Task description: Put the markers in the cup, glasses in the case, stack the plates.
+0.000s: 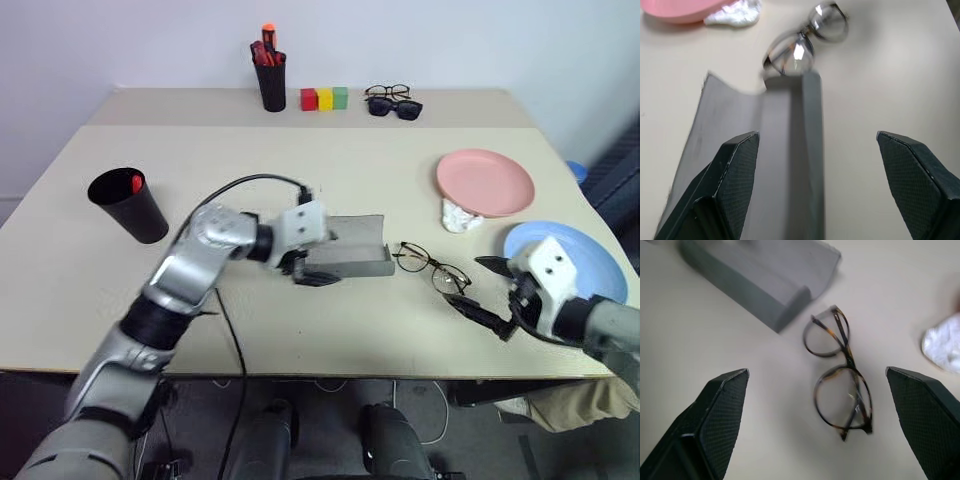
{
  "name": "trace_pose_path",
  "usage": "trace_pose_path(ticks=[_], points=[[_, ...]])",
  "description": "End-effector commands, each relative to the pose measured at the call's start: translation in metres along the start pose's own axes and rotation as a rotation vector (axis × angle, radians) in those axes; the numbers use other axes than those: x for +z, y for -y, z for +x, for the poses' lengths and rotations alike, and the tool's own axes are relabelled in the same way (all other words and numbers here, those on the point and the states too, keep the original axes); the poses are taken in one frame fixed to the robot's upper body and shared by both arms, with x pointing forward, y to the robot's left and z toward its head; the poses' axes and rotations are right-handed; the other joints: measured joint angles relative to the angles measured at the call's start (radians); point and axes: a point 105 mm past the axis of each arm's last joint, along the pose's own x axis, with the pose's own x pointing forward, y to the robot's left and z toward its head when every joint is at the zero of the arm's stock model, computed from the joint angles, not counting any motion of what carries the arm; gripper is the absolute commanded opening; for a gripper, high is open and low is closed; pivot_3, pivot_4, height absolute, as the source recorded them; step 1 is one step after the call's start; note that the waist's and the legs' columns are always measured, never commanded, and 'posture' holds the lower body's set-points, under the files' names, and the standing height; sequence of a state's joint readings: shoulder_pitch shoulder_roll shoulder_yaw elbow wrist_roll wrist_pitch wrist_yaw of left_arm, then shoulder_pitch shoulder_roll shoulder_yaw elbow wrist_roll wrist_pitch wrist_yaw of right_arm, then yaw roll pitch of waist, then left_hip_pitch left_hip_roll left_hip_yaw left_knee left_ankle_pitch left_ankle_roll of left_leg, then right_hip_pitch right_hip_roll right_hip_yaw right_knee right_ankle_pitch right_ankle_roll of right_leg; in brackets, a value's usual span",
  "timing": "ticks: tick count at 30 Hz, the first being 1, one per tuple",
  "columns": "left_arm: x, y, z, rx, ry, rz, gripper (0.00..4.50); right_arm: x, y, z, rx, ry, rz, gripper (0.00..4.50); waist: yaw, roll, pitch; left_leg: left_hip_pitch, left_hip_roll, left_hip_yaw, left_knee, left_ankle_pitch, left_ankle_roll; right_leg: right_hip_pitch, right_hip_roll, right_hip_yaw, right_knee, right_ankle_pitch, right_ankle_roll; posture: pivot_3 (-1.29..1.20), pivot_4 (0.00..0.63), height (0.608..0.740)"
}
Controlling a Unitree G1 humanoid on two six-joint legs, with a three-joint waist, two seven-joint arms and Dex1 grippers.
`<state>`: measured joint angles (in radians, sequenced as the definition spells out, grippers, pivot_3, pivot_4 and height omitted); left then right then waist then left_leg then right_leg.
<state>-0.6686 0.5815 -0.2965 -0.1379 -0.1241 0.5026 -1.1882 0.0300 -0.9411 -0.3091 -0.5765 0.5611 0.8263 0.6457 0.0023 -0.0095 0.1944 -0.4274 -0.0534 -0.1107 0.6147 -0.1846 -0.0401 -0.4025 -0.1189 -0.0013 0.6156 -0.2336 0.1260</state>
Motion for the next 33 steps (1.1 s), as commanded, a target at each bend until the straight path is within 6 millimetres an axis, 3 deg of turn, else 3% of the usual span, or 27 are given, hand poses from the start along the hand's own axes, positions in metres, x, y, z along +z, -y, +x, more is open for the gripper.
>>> trace_pose_path(ticks=[1,4,9,12,19,33], points=[[0.015,0.006,-0.026,0.001,0.122,-0.003,3.83,0.011,0.004,0.014,-0.007,-0.123,-0.088,4.50,0.002,0.001,0.000,0.000,0.000,0.000,0.000,0.000,0.000,0.000,0.000,0.000,0.000,0.000,0.000,0.00,0.150,0.739],[0.019,0.003,-0.041,0.175,0.301,0.059,3.83,0.022,0.009,0.030,-0.006,-0.159,-0.075,4.50,0.004,0.001,0.000,-0.001,0.002,0.001,0.000,0.000,0.000,-0.001,-0.001,0.000,-0.002,0.000,0.000,0.00,0.150,0.739],[0.003,0.028,-0.056,0.022,0.322,0.038,3.83,0.022,0.018,0.052,-0.032,-0.256,-0.052,4.50,0.014,-0.001,0.001,-0.004,-0.001,0.001,-0.001,0.000,0.000,-0.004,-0.001,0.000,-0.002,0.000,0.000,0.00,0.150,0.739],[-0.007,0.018,-0.068,0.007,0.318,-0.092,3.83,0.022,0.025,0.060,-0.057,-0.316,-0.043,4.50,0.009,0.000,0.001,-0.007,-0.002,0.001,0.001,0.000,0.000,-0.006,-0.001,0.000,-0.002,0.000,0.000,0.00,0.150,0.739],[-0.012,0.024,-0.073,0.004,0.300,-0.095,3.83,0.020,0.038,0.053,-0.099,-0.389,-0.017,4.50,0.004,0.000,0.001,-0.007,-0.001,0.001,0.000,0.000,0.001,-0.007,0.000,0.000,-0.001,0.000,0.000,0.00,0.150,0.739],[-0.015,0.030,-0.073,0.000,0.287,-0.094,3.83,0.017,0.038,0.056,-0.074,-0.399,-0.027,4.50,-0.001,0.000,0.001,-0.007,-0.001,0.001,0.000,0.000,0.001,-0.007,0.001,-0.001,0.000,0.001,0.000,0.00,0.150,0.739]])
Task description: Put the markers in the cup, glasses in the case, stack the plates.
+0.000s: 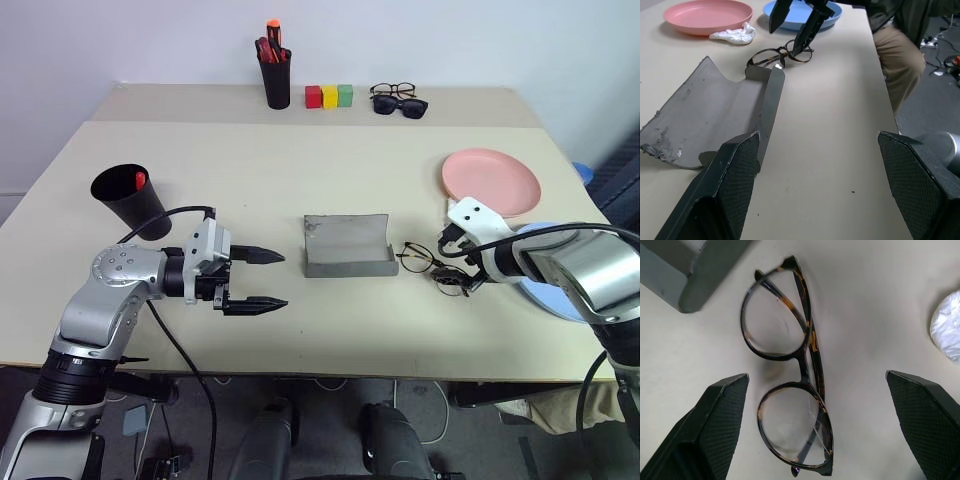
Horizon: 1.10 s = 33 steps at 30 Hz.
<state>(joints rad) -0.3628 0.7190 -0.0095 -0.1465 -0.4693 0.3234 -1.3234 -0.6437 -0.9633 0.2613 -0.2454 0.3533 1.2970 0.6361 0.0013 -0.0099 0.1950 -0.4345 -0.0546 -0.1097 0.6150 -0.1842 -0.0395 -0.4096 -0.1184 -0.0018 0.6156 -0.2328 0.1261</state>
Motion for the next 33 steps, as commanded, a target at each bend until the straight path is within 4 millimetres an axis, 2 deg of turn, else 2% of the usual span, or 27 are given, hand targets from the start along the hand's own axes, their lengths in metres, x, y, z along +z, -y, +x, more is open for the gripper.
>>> trace_pose_path(ticks=[1,10,24,25,26,28,33], points=[[0.012,0.002,-0.003,0.000,0.017,0.053,3.83,0.010,0.006,-0.005,-0.027,0.035,-0.028,4.50,-0.001,0.000,0.000,0.000,0.000,0.000,0.000,0.000,0.000,0.000,0.000,0.000,0.000,0.000,0.000,0.00,0.150,0.739],[0.012,0.004,-0.009,0.014,0.000,0.051,3.83,0.014,0.010,0.005,-0.021,0.051,-0.027,4.50,-0.018,0.000,0.000,0.000,0.000,0.000,0.000,0.000,0.000,0.000,0.000,0.000,0.000,0.000,0.000,0.00,0.150,0.739],[0.012,0.008,-0.015,0.037,-0.018,0.045,3.83,0.022,0.003,0.016,0.016,0.075,-0.036,4.50,-0.015,0.000,0.000,0.000,0.000,0.000,0.000,0.000,0.000,-0.001,0.000,0.000,0.001,0.000,0.000,0.00,0.150,0.739],[0.012,0.008,-0.015,0.039,-0.018,0.045,3.87,0.022,0.003,0.016,0.016,0.075,-0.036,3.96,-0.016,0.000,0.000,0.000,0.000,0.000,0.000,0.000,0.000,-0.001,0.000,0.000,0.001,0.000,0.000,0.00,0.150,0.739],[0.012,0.009,-0.015,0.039,-0.018,0.042,3.87,0.022,0.003,0.016,0.017,0.076,-0.037,3.74,-0.016,0.000,0.000,0.000,0.000,0.000,0.000,0.000,0.000,-0.001,0.000,0.000,0.001,0.000,0.000,0.00,0.150,0.739],[0.012,0.010,-0.016,0.038,-0.017,0.037,3.87,0.022,0.003,0.016,0.017,0.076,-0.039,2.79,-0.016,0.000,0.000,0.000,0.000,0.000,0.000,0.000,0.000,-0.001,0.000,0.000,0.001,0.000,0.000,0.00,0.150,0.739],[0.012,0.010,-0.016,0.036,-0.013,0.033,3.87,0.022,0.005,0.013,0.013,0.077,-0.045,0.05,-0.016,0.000,0.000,0.000,0.000,0.000,0.000,0.000,0.000,-0.001,0.000,0.000,0.001,0.000,0.000,0.00,0.150,0.739]])
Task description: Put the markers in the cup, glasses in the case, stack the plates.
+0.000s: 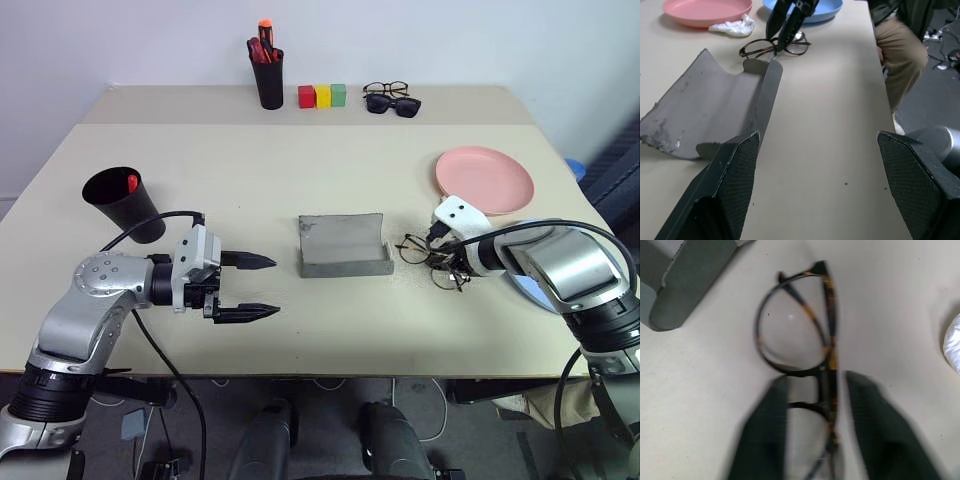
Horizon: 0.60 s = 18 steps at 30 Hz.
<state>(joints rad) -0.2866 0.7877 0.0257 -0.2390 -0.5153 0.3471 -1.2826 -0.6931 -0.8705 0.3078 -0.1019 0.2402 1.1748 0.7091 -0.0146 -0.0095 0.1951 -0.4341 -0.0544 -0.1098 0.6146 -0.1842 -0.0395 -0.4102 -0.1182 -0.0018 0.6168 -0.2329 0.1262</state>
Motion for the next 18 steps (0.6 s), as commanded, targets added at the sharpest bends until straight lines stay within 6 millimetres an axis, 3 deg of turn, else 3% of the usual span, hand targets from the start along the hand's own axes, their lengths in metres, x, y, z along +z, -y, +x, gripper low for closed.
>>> trace_pose_path(ticks=[1,10,18], points=[[0.010,0.000,-0.005,0.010,0.019,0.034,3.87,0.010,0.005,-0.008,-0.023,0.035,-0.024,0.05,0.000,0.000,0.000,0.000,0.000,0.000,0.000,0.000,0.000,0.000,0.000,0.000,0.000,0.000,0.000,0.00,0.150,0.739],[0.008,-0.002,-0.003,0.012,0.032,0.038,3.87,0.015,0.002,-0.018,0.010,0.069,-0.041,0.05,0.000,0.000,0.000,0.001,0.000,0.000,0.000,0.000,0.000,0.000,0.000,0.000,0.000,0.000,0.000,0.00,0.150,0.739],[0.003,0.000,-0.004,0.012,0.033,0.021,3.87,0.092,-0.018,-0.055,0.085,0.424,-0.199,0.05,-0.007,0.000,0.000,0.001,0.000,0.000,0.000,0.000,0.000,0.000,0.000,0.000,0.000,0.000,0.000,0.00,0.150,0.739]])
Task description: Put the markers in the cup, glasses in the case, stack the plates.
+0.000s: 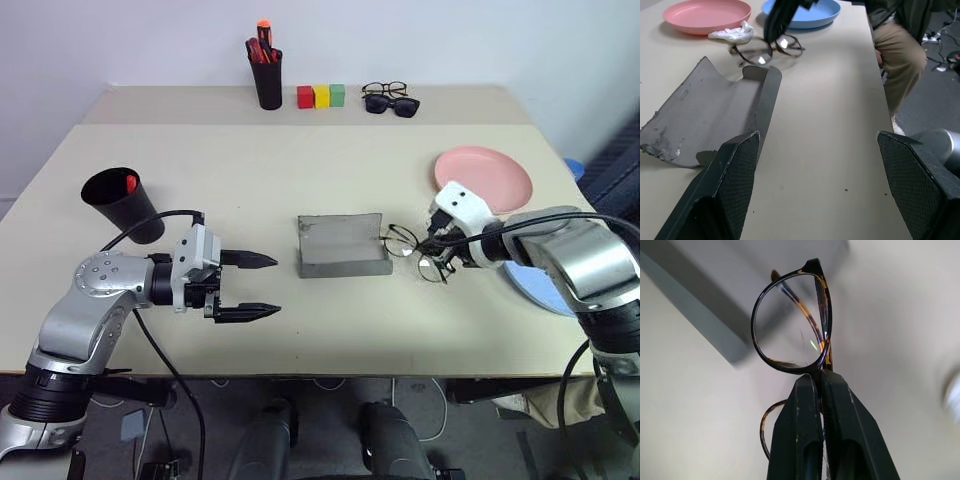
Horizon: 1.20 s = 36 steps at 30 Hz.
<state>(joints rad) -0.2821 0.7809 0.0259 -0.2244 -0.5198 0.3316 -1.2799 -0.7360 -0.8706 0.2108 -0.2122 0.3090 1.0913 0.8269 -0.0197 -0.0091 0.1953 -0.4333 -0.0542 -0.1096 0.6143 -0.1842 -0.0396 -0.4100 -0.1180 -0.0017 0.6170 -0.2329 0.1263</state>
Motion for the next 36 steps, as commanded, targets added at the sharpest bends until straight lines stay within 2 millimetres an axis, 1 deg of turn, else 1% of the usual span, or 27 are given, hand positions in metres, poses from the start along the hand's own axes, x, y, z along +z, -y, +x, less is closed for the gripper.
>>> trace_pose_path(ticks=[1,3,4,6,8,9,12,16,19,24,26,29,32,36], points=[[0.006,0.002,-0.004,0.003,0.022,0.024,3.87,0.061,-0.001,-0.013,-0.029,0.229,-0.114,0.05,-0.003,0.000,0.000,0.000,0.000,0.000,0.000,0.000,0.000,0.000,0.000,0.000,0.000,0.000,0.000,0.00,0.150,0.739],[0.006,0.002,-0.006,0.013,0.028,0.021,3.87,0.085,-0.009,-0.008,-0.013,0.316,-0.144,0.05,-0.002,0.000,0.000,0.001,0.001,0.000,-0.001,0.000,0.000,0.000,0.001,0.000,0.001,0.000,-0.001,0.00,0.150,0.739],[0.007,0.001,-0.007,0.026,0.035,0.023,3.87,0.093,-0.014,-0.005,-0.002,0.347,-0.160,0.05,-0.001,0.000,0.000,0.001,0.001,-0.001,-0.001,0.000,0.000,0.000,0.001,0.000,0.001,0.000,-0.001,0.00,0.150,0.739],[0.009,-0.003,-0.011,0.081,0.075,0.052,3.87,0.102,-0.024,0.007,0.025,0.385,-0.175,0.05,0.000,0.000,0.000,0.001,0.001,-0.001,-0.001,0.000,0.000,-0.001,0.001,0.000,0.001,0.000,-0.001,0.00,0.150,0.739],[0.005,-0.001,-0.016,0.091,0.079,0.045,3.87,0.104,-0.033,0.018,0.051,0.410,-0.200,0.05,0.005,0.000,0.000,0.001,0.001,-0.001,-0.002,0.000,0.000,-0.001,0.001,0.000,0.001,0.001,0.000,0.00,0.150,0.739],[0.003,0.001,-0.020,0.076,0.081,0.012,3.87,0.103,-0.035,0.024,0.057,0.408,-0.206,0.05,0.006,0.000,0.000,0.001,0.000,-0.001,-0.002,0.000,0.000,0.000,0.001,0.000,0.000,0.001,0.000,0.00,0.150,0.739],[0.003,0.001,-0.027,0.053,0.095,-0.044,3.87,0.100,-0.037,0.034,0.058,0.401,-0.213,0.05,0.008,0.000,0.000,0.001,0.000,-0.001,-0.001,0.000,0.000,0.000,0.001,0.000,0.000,0.000,0.000,0.00,0.150,0.739],[0.001,-0.005,-0.042,0.080,0.071,-0.074,3.87,0.089,-0.037,0.046,0.057,0.366,-0.266,0.05,0.000,0.000,0.000,0.001,0.000,-0.001,-0.001,0.001,-0.001,-0.001,0.002,0.000,0.001,0.001,-0.002,0.00,0.150,0.739],[0.003,-0.005,-0.043,0.078,0.069,-0.071,3.87,0.083,-0.036,0.050,0.061,0.339,-0.289,0.05,-0.001,0.001,0.000,0.002,0.000,-0.001,-0.002,0.001,-0.001,-0.001,0.002,0.000,0.002,0.001,-0.002,0.00,0.150,0.739],[0.004,-0.007,-0.042,0.092,0.071,-0.063,3.87,0.060,-0.043,0.054,0.096,0.256,-0.338,0.05,0.000,0.001,0.000,0.002,0.000,-0.001,-0.003,0.001,-0.001,-0.001,0.002,0.000,0.002,0.001,-0.001,0.00,0.150,0.739],[0.006,-0.011,-0.041,0.117,0.085,-0.080,3.87,0.052,-0.045,0.055,0.105,0.225,-0.354,0.05,0.003,0.001,0.000,0.002,0.000,-0.001,-0.002,0.001,-0.001,-0.001,0.002,0.000,0.002,0.001,-0.001,0.00,0.150,0.739],[0.009,-0.018,-0.041,0.140,0.096,-0.093,3.87,0.048,-0.047,0.054,0.123,0.206,-0.340,0.05,0.002,0.001,0.000,0.002,0.000,-0.001,-0.002,0.001,-0.001,-0.001,0.002,0.000,0.003,0.001,-0.002,0.00,0.150,0.739],[0.013,-0.026,-0.040,0.157,0.099,-0.096,3.87,0.042,-0.047,0.054,0.122,0.181,-0.347,0.94,0.001,0.000,0.000,0.003,0.000,-0.001,-0.002,0.001,-0.002,-0.001,0.002,0.000,0.003,0.001,-0.002,0.00,0.150,0.739],[0.016,-0.032,-0.038,0.154,0.091,-0.098,3.87,0.040,-0.043,0.049,0.088,0.178,-0.345,2.90,0.001,0.000,0.000,0.003,0.000,-0.001,-0.002,0.001,-0.002,-0.001,0.002,0.000,0.003,0.001,-0.001,0.00,0.150,0.739]])
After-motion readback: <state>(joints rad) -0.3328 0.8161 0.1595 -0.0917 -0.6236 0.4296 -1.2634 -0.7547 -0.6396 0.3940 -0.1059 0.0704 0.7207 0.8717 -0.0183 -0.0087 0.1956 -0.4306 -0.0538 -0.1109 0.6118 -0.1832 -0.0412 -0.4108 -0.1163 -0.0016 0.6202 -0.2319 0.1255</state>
